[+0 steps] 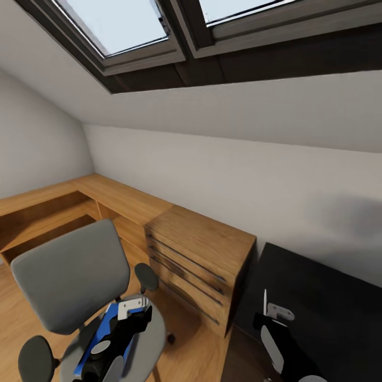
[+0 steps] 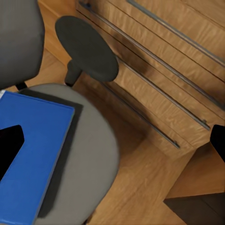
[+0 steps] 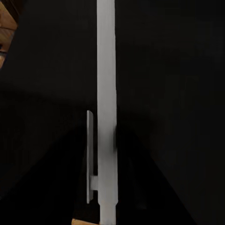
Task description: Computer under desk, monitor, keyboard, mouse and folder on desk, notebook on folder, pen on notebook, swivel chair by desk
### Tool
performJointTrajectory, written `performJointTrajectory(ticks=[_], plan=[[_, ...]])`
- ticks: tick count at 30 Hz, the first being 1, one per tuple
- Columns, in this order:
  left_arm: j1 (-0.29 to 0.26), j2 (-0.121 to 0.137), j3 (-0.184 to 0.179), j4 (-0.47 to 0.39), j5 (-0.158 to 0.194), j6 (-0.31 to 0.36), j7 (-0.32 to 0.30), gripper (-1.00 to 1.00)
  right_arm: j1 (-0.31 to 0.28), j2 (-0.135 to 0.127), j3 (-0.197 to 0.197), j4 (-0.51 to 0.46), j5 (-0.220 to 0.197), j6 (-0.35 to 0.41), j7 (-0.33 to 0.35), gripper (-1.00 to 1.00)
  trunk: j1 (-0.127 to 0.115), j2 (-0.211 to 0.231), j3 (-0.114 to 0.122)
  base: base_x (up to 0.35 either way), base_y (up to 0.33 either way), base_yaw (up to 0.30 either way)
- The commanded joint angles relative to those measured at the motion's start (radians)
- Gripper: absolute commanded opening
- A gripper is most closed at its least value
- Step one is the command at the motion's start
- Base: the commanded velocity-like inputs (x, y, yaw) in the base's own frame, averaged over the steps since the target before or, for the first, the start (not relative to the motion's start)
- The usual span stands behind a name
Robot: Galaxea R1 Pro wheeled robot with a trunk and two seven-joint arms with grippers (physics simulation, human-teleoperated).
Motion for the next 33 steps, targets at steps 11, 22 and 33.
performJointTrajectory(ticks=[11,22,33], plan=[[-0.001,0.001,-0.003,-0.004,0.008,0.003,0.01,1.0,-0.014,0.0,-0.002,0.035,-0.005,-0.025,-0.005,-1.0,0.001,-0.002,-0.002,0.023,0.008,0.0],[0.002,0.001,-0.003,-0.005,0.008,0.001,0.01,1.0,-0.111,-0.017,-0.001,0.246,-0.002,-0.154,-0.003,-1.0,0.001,-0.002,-0.002,0.0,0.0,0.0],[0.011,0.001,-0.004,-0.008,0.007,-0.001,0.011,1.0,-0.127,-0.034,-0.001,0.279,-0.001,-0.184,-0.002,-1.0,0.001,-0.002,-0.002,0.046,0.0,0.0]])
